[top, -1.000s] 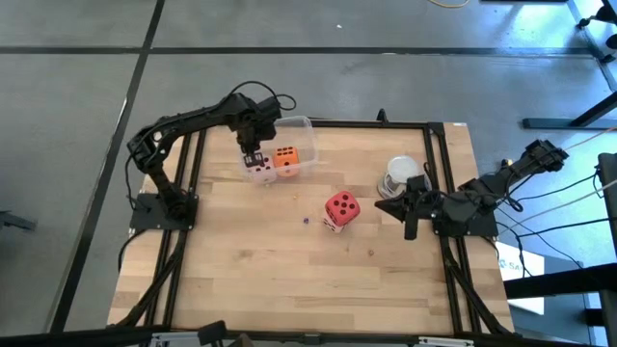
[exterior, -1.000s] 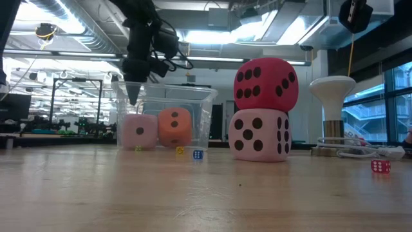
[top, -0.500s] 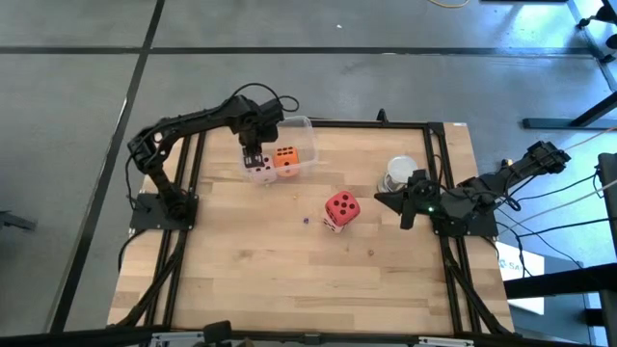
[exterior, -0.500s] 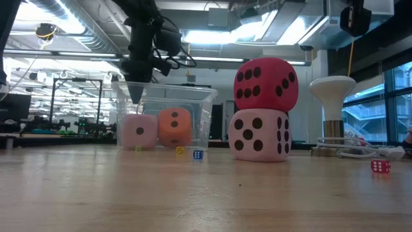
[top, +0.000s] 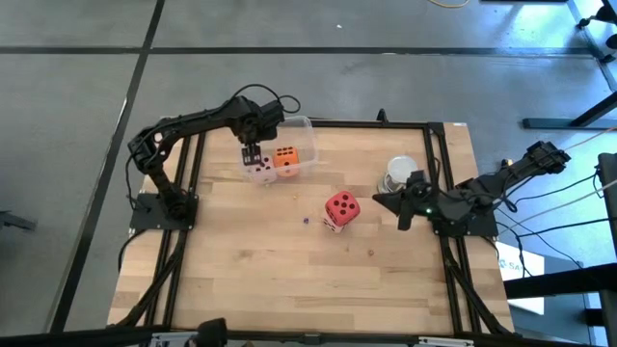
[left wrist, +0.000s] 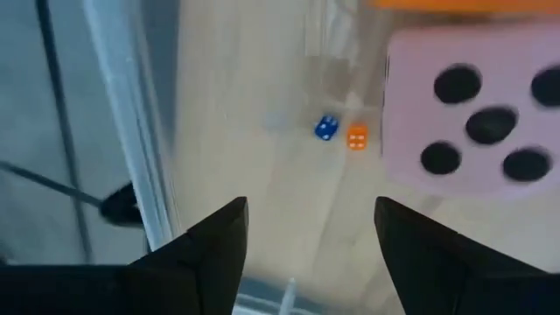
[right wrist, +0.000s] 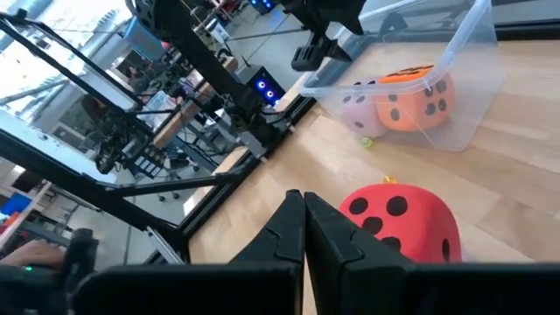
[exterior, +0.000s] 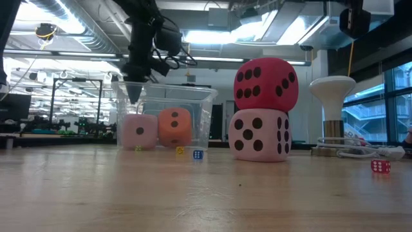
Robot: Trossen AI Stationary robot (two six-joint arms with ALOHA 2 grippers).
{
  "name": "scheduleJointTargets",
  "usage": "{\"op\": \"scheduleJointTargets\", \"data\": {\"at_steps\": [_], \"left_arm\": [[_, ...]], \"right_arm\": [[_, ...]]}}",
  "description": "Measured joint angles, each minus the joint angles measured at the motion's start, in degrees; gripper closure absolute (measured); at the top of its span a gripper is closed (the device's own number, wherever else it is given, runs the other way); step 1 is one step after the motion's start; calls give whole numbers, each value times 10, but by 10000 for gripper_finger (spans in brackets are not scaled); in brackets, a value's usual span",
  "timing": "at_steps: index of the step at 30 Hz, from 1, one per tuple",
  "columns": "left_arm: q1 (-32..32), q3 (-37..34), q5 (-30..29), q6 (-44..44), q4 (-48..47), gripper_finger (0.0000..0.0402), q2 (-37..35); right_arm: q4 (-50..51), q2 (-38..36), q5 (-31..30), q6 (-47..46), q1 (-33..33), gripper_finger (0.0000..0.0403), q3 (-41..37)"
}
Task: Pick & Place Dice
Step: Put the small red dice into the transparent bin
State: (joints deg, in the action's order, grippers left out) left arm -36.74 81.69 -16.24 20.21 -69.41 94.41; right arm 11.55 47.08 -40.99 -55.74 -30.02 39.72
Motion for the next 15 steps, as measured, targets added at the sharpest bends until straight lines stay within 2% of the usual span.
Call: {"op": "scheduleJointTargets", "data": {"at_steps": [5,9,12,15], "left_arm": [[4,29,92,-64,25,177,-36],[23,29,222,-119,115,189,-117],[48,11,301,-162,217,195,-184],[84,-28,309,-200,311,199,-241]], "right_arm": [[-1,5,-6,3,1,401,0],[41,5,-19,18,2,401,31],[163,10,-12,7,-1,401,96],[323,35,11,-47,-10,402,182]]}}
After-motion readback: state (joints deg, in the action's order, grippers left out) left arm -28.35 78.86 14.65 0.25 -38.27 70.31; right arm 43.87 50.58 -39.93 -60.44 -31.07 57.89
